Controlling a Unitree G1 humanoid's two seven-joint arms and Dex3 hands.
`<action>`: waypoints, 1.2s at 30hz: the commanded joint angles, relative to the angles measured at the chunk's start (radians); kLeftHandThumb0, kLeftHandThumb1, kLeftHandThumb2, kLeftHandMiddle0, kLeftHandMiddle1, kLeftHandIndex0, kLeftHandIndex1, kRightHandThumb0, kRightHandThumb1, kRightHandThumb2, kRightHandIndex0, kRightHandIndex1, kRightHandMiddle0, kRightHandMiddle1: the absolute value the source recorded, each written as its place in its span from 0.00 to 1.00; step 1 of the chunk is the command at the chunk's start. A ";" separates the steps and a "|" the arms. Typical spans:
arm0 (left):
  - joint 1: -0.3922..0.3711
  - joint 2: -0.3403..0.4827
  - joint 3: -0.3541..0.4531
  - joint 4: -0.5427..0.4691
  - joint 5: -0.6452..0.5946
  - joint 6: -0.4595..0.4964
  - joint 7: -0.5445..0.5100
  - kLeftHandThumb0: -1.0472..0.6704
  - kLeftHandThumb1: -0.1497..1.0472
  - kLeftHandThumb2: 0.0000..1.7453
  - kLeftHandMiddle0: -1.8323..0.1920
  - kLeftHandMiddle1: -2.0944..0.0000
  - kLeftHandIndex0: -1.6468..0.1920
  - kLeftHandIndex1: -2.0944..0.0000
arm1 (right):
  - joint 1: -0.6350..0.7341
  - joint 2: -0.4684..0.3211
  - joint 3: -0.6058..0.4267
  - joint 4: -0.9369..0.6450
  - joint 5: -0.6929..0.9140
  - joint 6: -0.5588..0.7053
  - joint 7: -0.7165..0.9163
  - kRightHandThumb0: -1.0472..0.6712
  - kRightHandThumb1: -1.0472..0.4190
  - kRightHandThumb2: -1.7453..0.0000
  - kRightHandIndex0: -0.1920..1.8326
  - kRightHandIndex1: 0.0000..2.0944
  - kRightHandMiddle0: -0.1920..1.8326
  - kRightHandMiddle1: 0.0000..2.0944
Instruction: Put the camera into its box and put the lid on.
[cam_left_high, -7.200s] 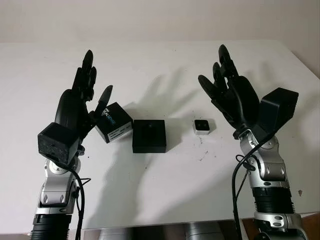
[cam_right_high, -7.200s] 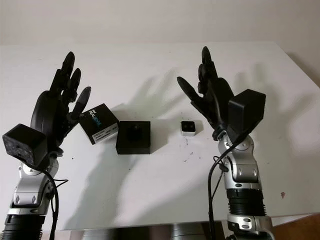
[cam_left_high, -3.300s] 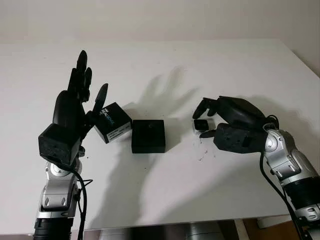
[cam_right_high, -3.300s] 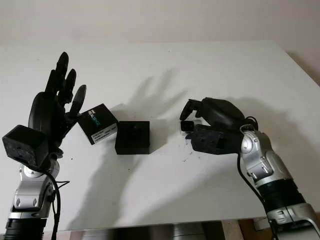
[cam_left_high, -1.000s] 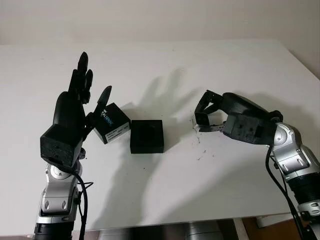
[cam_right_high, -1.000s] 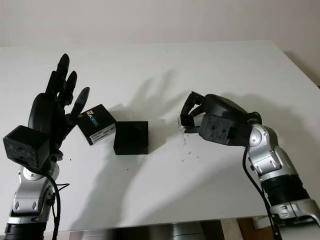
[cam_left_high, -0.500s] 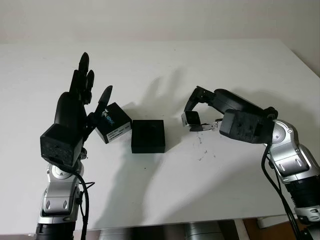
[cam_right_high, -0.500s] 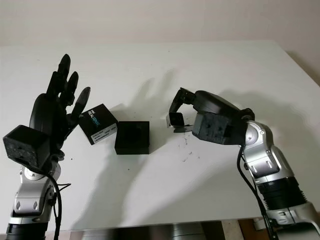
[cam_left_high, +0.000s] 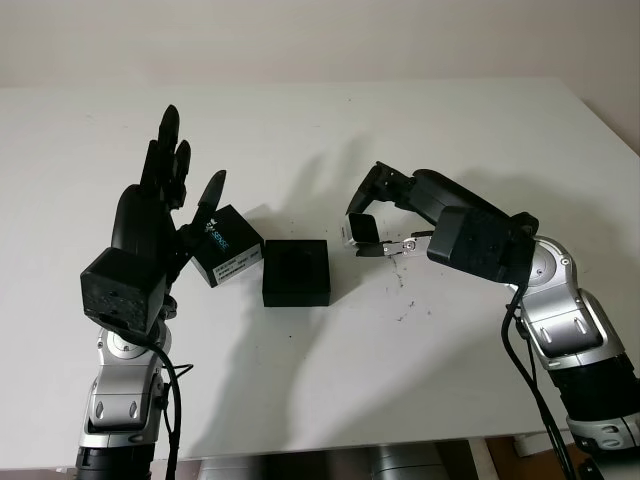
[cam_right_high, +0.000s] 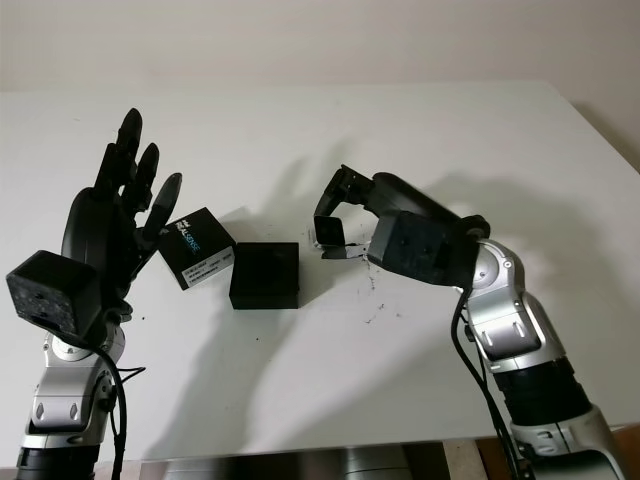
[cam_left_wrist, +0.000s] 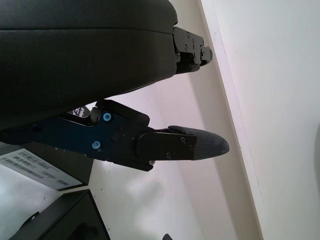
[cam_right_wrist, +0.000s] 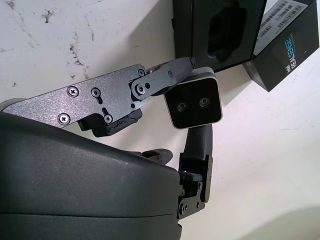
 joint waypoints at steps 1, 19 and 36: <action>-0.006 -0.008 -0.007 -0.017 0.004 0.000 0.007 0.24 1.00 0.18 0.86 0.97 0.88 0.97 | 0.007 0.019 0.003 -0.037 -0.006 0.027 -0.013 0.43 0.00 0.93 0.28 0.03 0.17 0.96; -0.020 0.010 0.030 0.000 -0.009 0.040 0.011 0.24 1.00 0.20 0.88 0.98 0.90 0.98 | 0.014 0.102 0.058 -0.053 -0.051 0.065 -0.061 0.44 0.00 0.94 0.30 0.03 0.17 0.96; 0.001 0.027 0.116 0.031 -0.012 0.048 0.061 0.24 1.00 0.20 0.86 0.97 0.89 0.97 | 0.011 0.146 0.082 -0.012 -0.045 0.049 -0.075 0.44 0.00 0.95 0.30 0.03 0.18 0.94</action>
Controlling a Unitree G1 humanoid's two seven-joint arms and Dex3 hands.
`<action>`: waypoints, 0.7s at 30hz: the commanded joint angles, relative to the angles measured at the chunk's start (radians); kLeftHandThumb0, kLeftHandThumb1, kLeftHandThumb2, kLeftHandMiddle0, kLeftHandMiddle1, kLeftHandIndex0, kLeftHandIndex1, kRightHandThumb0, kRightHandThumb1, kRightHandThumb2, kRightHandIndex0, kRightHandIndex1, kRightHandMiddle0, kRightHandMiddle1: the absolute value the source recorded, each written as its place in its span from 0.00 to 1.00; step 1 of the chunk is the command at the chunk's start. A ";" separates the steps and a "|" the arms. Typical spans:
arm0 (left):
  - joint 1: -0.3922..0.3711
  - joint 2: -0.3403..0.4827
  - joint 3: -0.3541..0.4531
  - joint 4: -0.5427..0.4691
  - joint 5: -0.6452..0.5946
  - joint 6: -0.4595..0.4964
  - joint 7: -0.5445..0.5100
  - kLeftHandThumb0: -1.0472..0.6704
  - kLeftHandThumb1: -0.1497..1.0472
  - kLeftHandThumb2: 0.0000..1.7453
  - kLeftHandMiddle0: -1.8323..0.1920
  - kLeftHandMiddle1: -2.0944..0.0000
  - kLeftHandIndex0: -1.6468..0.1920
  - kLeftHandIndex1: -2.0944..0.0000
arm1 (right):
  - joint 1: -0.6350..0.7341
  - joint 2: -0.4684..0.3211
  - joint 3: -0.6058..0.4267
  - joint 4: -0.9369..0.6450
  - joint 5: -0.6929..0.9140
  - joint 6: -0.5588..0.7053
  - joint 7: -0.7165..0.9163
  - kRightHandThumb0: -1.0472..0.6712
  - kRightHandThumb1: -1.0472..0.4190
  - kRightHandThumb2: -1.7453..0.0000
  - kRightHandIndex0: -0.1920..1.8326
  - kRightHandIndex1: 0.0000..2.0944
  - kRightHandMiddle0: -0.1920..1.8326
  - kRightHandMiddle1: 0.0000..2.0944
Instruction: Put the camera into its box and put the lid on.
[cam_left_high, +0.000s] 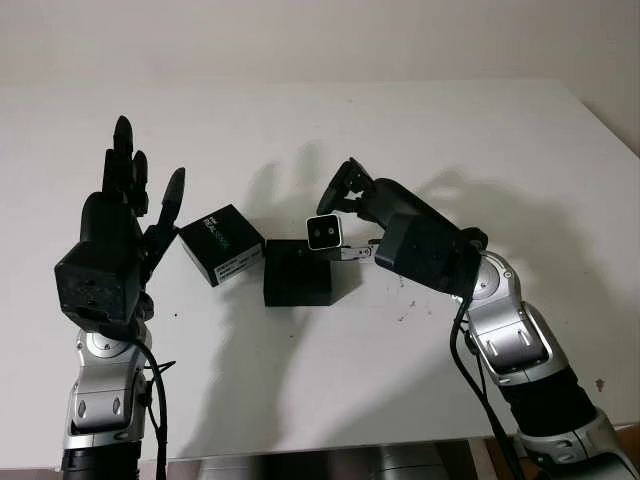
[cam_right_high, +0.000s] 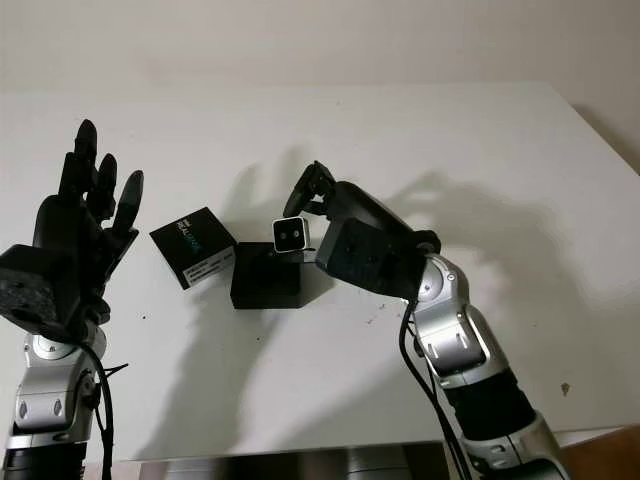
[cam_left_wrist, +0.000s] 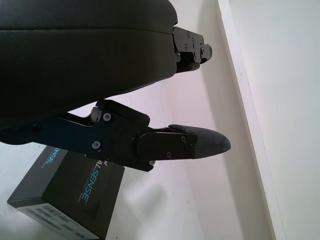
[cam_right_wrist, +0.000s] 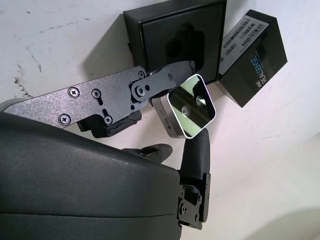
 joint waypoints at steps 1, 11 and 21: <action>0.001 0.006 0.007 -0.005 -0.003 -0.006 0.004 0.24 1.00 0.20 0.86 0.97 0.89 0.97 | -0.001 0.011 0.000 0.006 0.005 -0.008 -0.004 0.44 0.00 0.95 0.30 0.03 0.18 0.94; -0.003 0.000 -0.011 -0.007 -0.009 -0.001 0.001 0.24 1.00 0.19 0.85 0.97 0.88 0.97 | 0.002 0.044 -0.026 0.054 0.088 0.012 0.020 0.43 0.00 0.93 0.27 0.01 0.18 0.93; -0.002 0.001 -0.017 -0.021 -0.010 0.016 -0.007 0.24 1.00 0.19 0.85 0.97 0.88 0.97 | -0.012 0.066 -0.037 0.114 0.150 0.044 0.029 0.41 0.00 0.93 0.25 0.01 0.22 0.93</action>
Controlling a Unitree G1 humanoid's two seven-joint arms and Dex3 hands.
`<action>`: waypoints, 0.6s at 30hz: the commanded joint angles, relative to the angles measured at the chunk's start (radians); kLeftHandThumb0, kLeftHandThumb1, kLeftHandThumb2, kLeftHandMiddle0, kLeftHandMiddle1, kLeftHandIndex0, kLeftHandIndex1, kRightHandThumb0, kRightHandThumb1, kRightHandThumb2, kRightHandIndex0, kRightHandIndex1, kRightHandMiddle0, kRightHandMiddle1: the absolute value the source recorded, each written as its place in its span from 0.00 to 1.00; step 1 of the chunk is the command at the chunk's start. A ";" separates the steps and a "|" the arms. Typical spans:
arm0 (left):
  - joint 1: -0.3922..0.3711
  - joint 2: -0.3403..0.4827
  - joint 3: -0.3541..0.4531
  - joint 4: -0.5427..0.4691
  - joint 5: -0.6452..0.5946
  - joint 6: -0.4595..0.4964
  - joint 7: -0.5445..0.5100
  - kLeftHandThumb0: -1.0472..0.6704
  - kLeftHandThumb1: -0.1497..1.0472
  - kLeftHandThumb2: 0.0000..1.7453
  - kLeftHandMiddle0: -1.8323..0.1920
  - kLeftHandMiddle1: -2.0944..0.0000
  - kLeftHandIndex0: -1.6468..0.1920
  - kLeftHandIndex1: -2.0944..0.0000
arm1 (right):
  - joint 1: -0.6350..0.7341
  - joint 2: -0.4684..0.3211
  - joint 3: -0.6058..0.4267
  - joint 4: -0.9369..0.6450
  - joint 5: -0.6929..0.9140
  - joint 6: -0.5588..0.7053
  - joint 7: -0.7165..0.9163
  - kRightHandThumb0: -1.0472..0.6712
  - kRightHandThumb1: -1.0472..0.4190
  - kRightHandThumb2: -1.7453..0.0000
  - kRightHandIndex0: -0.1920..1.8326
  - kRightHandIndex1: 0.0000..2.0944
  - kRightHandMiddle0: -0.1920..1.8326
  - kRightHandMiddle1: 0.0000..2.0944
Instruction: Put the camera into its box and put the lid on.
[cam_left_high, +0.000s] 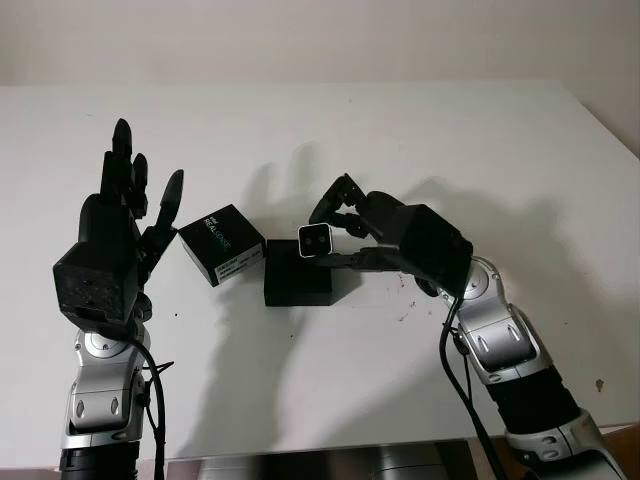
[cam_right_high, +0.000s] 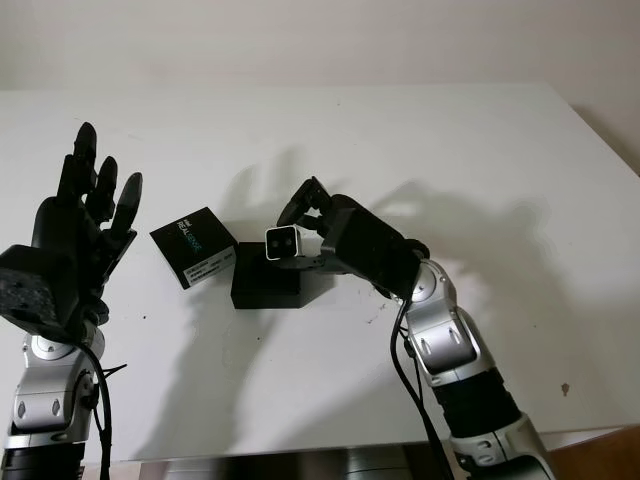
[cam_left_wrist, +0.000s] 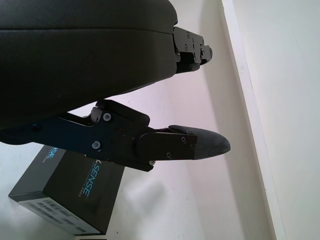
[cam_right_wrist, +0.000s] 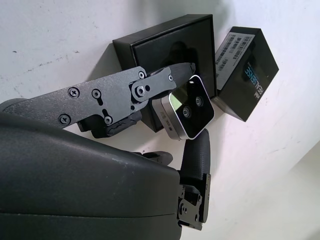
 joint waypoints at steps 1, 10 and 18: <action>-0.002 0.003 -0.005 -0.019 -0.001 0.005 -0.004 0.24 1.00 0.19 0.85 0.97 0.88 0.97 | -0.012 0.011 -0.009 0.010 0.012 0.001 -0.002 0.41 0.00 0.93 0.25 0.01 0.22 0.93; -0.005 0.004 -0.011 -0.012 0.007 0.002 -0.001 0.24 1.00 0.19 0.85 0.97 0.88 0.97 | -0.003 0.039 -0.022 0.041 0.046 0.004 -0.020 0.41 0.00 0.92 0.24 0.01 0.21 0.94; -0.002 0.005 -0.010 -0.010 -0.009 -0.006 -0.011 0.23 1.00 0.19 0.86 0.98 0.88 0.98 | 0.006 0.051 -0.017 0.052 0.062 -0.026 -0.026 0.40 0.00 0.93 0.24 0.02 0.21 0.93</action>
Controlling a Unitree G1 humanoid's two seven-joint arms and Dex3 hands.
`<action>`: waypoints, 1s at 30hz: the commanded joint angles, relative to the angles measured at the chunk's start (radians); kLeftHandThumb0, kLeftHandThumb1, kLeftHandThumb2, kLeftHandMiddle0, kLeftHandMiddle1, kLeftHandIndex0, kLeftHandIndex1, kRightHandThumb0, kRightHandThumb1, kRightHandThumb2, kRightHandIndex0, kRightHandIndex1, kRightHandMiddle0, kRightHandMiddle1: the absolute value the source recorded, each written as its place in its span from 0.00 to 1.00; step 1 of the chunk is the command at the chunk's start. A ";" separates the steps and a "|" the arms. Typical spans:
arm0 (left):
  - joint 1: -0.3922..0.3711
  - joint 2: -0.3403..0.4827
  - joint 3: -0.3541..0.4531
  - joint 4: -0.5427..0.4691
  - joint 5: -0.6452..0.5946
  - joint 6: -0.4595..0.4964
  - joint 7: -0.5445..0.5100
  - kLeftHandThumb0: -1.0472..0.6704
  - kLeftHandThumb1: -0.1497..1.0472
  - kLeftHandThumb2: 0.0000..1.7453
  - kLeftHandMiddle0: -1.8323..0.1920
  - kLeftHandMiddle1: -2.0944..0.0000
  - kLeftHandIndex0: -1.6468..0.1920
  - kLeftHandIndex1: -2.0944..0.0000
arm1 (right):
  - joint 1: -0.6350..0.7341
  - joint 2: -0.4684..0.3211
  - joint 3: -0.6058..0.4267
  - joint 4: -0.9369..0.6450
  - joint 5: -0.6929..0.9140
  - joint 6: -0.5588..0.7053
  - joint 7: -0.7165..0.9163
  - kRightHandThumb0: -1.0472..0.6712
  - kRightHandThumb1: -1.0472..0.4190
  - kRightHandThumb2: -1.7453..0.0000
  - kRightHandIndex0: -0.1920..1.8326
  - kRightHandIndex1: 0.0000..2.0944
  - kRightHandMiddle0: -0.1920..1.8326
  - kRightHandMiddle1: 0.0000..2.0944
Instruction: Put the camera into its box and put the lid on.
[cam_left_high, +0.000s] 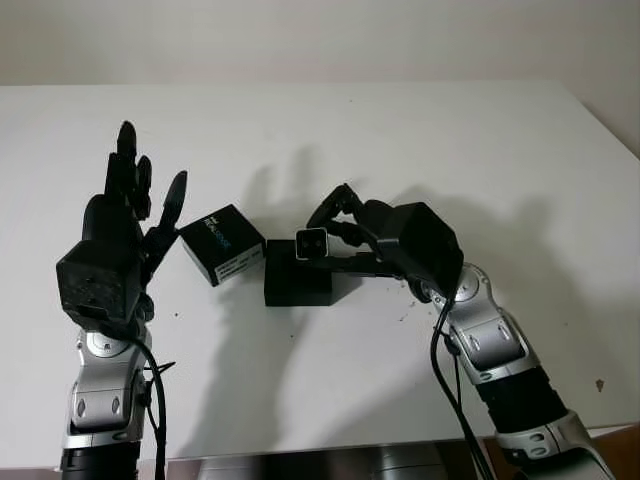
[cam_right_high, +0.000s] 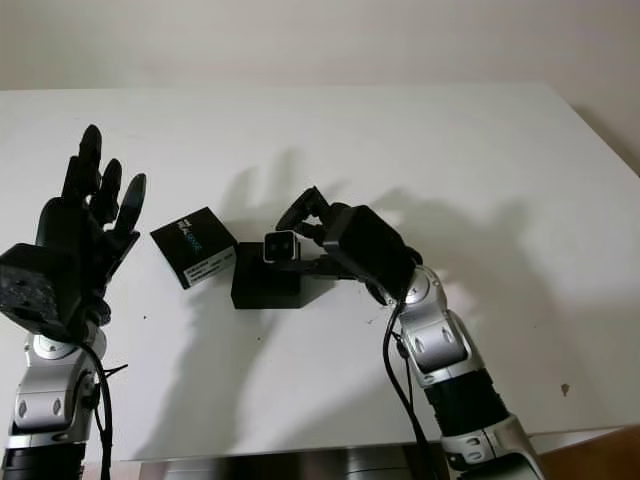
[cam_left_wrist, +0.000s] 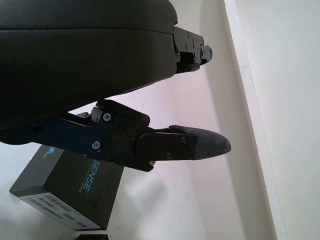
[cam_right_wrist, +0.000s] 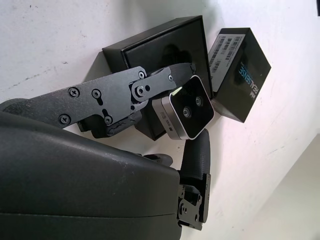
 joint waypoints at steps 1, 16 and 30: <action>-0.001 0.004 -0.002 -0.007 -0.003 -0.010 -0.003 0.23 1.00 0.19 0.86 0.98 0.88 0.98 | 0.007 0.008 -0.004 -0.007 0.007 -0.017 -0.005 0.40 0.00 0.93 0.24 0.02 0.21 0.93; -0.003 0.004 -0.005 -0.005 0.002 -0.017 -0.004 0.24 1.00 0.20 0.86 0.98 0.89 0.98 | 0.031 0.008 0.012 0.044 0.004 -0.151 0.006 0.38 0.00 0.94 0.24 0.02 0.21 0.91; -0.004 0.002 -0.008 0.001 0.006 -0.030 -0.002 0.26 1.00 0.21 0.86 0.97 0.89 0.98 | 0.011 0.029 0.011 0.164 0.013 -0.220 0.013 0.37 0.00 0.94 0.19 0.01 0.18 0.90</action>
